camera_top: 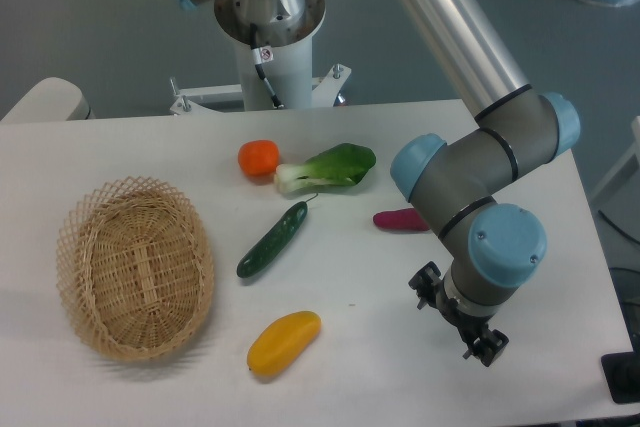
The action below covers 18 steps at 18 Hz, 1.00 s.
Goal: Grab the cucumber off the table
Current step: 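Move the gripper over the green cucumber and lower toward it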
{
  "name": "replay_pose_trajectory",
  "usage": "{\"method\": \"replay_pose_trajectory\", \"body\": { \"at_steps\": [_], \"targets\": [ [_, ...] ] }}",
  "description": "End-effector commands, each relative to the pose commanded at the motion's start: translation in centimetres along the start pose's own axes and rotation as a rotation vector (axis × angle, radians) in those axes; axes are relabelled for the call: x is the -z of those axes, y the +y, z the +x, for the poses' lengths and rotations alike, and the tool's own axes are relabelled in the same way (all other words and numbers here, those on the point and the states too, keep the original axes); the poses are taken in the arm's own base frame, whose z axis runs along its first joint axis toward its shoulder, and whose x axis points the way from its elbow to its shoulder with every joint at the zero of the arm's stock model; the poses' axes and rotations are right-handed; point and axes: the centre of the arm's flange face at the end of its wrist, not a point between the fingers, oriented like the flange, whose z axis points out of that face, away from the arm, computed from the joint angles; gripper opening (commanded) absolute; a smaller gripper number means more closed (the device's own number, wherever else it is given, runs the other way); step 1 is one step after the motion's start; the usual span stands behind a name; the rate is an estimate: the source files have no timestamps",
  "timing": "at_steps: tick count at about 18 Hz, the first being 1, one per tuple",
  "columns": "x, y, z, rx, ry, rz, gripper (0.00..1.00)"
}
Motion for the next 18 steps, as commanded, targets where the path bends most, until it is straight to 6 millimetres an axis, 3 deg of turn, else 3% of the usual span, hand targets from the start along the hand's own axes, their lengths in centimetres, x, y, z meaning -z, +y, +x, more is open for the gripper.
{"method": "replay_pose_trajectory", "body": {
  "at_steps": [8,11,15,18],
  "targets": [
    [-0.1,-0.5,0.3,0.008,0.007,0.004,1.0],
    [-0.3,-0.9,1.7,0.026,0.029,0.002,1.0],
    [-0.5,-0.8,5.1,0.024,0.077,0.02,1.0],
    [-0.2,-2.8,7.2,-0.006,0.088,0.019,1.0]
  ]
}}
